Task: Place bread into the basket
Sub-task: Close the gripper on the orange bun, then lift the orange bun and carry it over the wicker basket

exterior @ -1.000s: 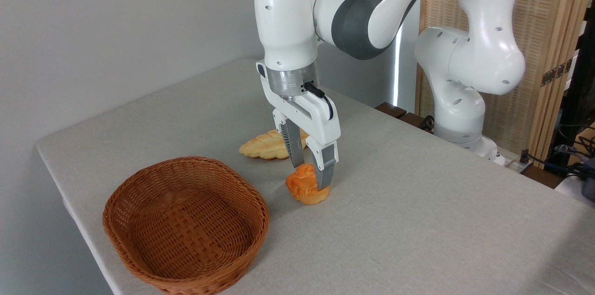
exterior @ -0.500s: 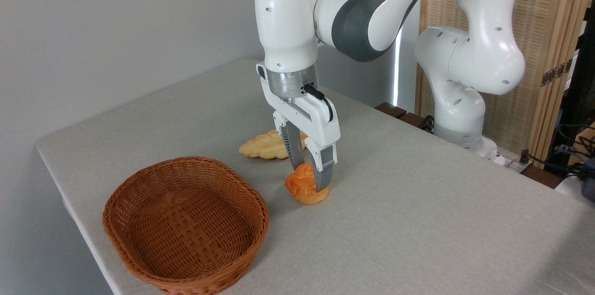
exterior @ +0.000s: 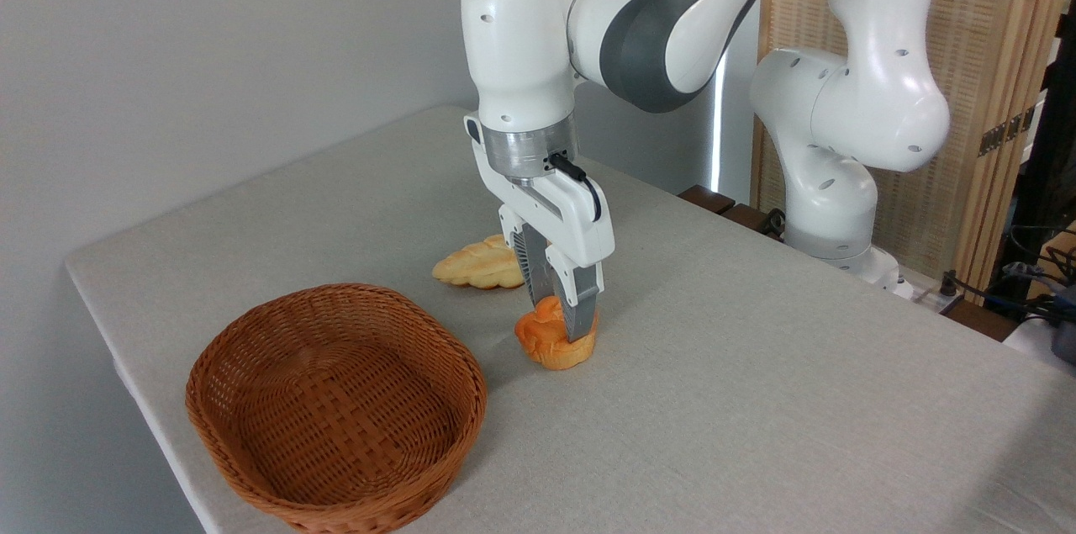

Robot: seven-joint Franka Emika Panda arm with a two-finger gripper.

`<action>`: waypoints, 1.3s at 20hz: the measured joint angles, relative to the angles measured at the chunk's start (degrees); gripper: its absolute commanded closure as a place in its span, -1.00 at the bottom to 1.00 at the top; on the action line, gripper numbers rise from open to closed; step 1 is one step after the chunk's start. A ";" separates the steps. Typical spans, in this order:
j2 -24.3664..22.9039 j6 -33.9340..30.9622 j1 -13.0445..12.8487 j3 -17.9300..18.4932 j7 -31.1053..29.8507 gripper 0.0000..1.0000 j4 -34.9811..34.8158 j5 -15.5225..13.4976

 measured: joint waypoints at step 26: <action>-0.43 2.19 0.00 0.03 0.01 0.35 5.92 -1.26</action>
